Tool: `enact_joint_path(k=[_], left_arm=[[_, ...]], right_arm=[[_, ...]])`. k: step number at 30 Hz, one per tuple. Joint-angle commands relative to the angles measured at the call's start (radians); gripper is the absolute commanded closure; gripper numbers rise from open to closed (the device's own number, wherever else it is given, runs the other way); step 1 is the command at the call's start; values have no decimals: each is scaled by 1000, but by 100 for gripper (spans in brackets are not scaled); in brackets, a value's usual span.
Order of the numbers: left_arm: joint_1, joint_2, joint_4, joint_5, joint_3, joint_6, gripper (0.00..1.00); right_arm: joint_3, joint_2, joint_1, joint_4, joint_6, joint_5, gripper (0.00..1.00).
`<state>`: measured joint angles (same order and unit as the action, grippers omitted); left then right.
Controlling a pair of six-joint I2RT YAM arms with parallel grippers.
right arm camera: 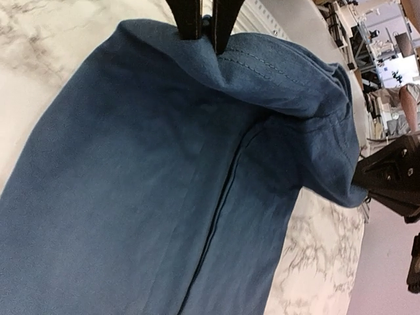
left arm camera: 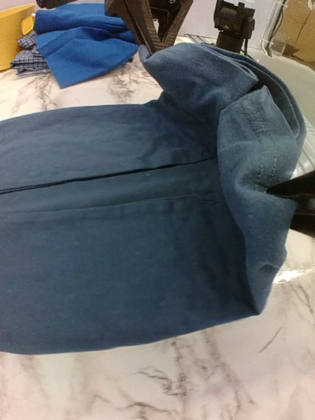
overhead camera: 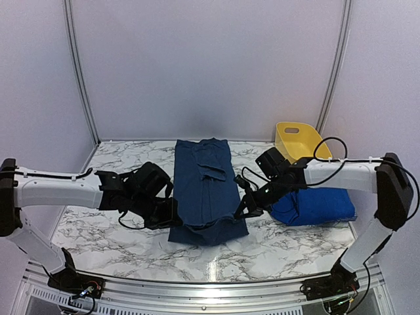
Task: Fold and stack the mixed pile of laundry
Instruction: Fold the rectangle-folded T-shirt at the center of the board.
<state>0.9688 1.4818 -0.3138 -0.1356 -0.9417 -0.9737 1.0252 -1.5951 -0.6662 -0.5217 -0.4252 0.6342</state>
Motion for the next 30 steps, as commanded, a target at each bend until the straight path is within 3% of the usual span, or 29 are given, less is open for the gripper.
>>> enact_joint_path(k=[1,9,18,30], left_arm=[[-115,104,-33,-57,-119,175,100],[-292,338,-91,-77,-415,347,100],[-421,573,-109,-130,-657,395,100],[-469,734,-108,-165,-826,395,100]], right_arm=[[160,-131,75,-39,113,-19,100],[482,-387,195,-66,181,-9,100],[845,-637,279,-116,198,21,100],[990,-799,305,-109,169,42,99]])
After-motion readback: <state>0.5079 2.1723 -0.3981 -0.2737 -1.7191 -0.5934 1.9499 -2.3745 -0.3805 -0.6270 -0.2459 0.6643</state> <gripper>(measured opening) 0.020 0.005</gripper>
